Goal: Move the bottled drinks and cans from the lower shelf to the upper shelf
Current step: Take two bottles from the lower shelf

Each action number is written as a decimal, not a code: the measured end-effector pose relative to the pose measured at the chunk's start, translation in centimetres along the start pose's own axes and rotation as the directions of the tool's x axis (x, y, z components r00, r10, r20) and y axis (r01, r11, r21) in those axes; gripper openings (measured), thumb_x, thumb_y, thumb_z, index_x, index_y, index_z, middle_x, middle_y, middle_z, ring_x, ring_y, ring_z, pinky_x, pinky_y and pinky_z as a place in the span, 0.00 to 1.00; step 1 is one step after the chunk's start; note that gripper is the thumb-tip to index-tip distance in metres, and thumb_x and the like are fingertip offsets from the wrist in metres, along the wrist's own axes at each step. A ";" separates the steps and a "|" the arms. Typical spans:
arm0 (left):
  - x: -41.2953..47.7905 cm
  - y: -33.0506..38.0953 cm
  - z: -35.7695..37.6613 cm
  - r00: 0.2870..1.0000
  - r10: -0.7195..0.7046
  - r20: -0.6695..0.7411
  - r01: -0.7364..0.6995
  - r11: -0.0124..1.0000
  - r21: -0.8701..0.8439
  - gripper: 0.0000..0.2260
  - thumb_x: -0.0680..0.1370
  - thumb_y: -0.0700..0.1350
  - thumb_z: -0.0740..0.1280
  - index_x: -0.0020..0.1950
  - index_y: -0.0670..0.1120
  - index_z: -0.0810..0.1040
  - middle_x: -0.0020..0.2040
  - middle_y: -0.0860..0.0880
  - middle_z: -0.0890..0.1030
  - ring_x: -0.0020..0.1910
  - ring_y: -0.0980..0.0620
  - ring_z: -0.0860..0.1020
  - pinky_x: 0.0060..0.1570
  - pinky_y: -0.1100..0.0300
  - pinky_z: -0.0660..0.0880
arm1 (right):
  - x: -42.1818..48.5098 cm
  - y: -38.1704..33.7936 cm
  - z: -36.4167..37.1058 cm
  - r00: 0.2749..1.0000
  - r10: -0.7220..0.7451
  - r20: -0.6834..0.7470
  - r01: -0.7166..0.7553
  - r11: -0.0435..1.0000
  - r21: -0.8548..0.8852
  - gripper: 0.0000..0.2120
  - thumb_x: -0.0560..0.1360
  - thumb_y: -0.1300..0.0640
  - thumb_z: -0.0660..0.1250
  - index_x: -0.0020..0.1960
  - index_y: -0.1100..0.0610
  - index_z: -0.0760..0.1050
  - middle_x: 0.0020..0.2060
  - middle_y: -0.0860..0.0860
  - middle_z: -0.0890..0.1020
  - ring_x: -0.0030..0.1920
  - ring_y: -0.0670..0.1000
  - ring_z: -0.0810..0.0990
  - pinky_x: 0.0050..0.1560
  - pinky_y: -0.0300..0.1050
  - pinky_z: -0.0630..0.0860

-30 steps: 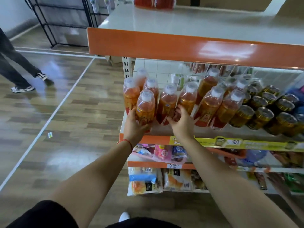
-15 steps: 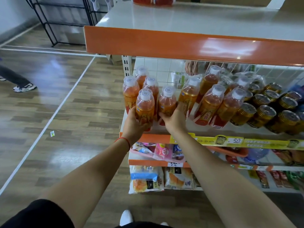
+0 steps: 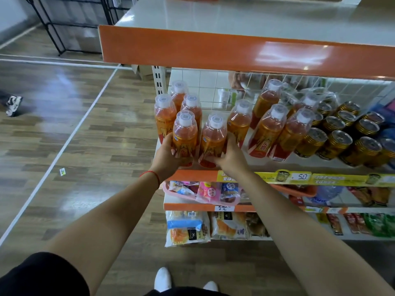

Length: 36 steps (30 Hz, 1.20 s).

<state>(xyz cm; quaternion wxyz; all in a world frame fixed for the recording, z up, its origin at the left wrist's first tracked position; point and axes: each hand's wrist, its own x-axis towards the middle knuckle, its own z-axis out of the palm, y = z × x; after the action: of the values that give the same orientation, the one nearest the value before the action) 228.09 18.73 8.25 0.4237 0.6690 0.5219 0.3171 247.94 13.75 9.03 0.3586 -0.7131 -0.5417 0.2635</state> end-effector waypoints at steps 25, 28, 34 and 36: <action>-0.8 1.6 0.1 0.998 0.058 -0.030 -0.059 0.998 -0.035 0.35 0.67 0.45 0.80 0.69 0.54 0.68 0.59 0.53 0.80 0.57 0.52 0.79 0.59 0.49 0.78 | -1.3 -1.4 -1.4 0.996 -0.080 0.035 0.075 0.990 0.119 0.42 0.63 0.50 0.82 0.71 0.52 0.66 0.63 0.51 0.79 0.64 0.53 0.77 0.64 0.51 0.74; -1.4 2.9 -0.7 0.997 0.072 -0.033 -0.074 0.994 -0.075 0.33 0.65 0.49 0.81 0.64 0.59 0.69 0.56 0.56 0.82 0.56 0.53 0.81 0.57 0.47 0.79 | -1.8 -2.7 -2.8 0.993 -0.115 0.038 0.111 0.989 0.101 0.42 0.63 0.47 0.81 0.71 0.52 0.66 0.63 0.50 0.79 0.64 0.52 0.77 0.64 0.52 0.75; -3.5 6.7 -2.5 0.991 0.126 -0.051 -0.132 0.985 -0.116 0.36 0.58 0.60 0.80 0.64 0.61 0.71 0.53 0.56 0.84 0.54 0.54 0.83 0.54 0.46 0.81 | -3.8 -6.3 -6.5 0.985 -0.172 0.036 0.170 0.985 0.036 0.39 0.63 0.46 0.81 0.68 0.52 0.68 0.62 0.49 0.79 0.63 0.49 0.76 0.66 0.48 0.73; -4.8 8.1 -3.2 0.987 0.150 -0.053 -0.154 0.982 -0.105 0.34 0.58 0.59 0.81 0.62 0.61 0.72 0.51 0.56 0.85 0.51 0.55 0.84 0.53 0.46 0.81 | -5.2 -7.5 -7.9 0.980 -0.196 0.037 0.194 0.980 0.045 0.36 0.62 0.46 0.81 0.66 0.50 0.70 0.58 0.44 0.81 0.60 0.45 0.78 0.64 0.45 0.75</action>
<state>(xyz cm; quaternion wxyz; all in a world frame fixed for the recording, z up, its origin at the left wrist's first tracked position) 227.53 14.04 17.02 0.4221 0.6755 0.4607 0.3916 248.12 8.16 19.72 0.3861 -0.6436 -0.6106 0.2528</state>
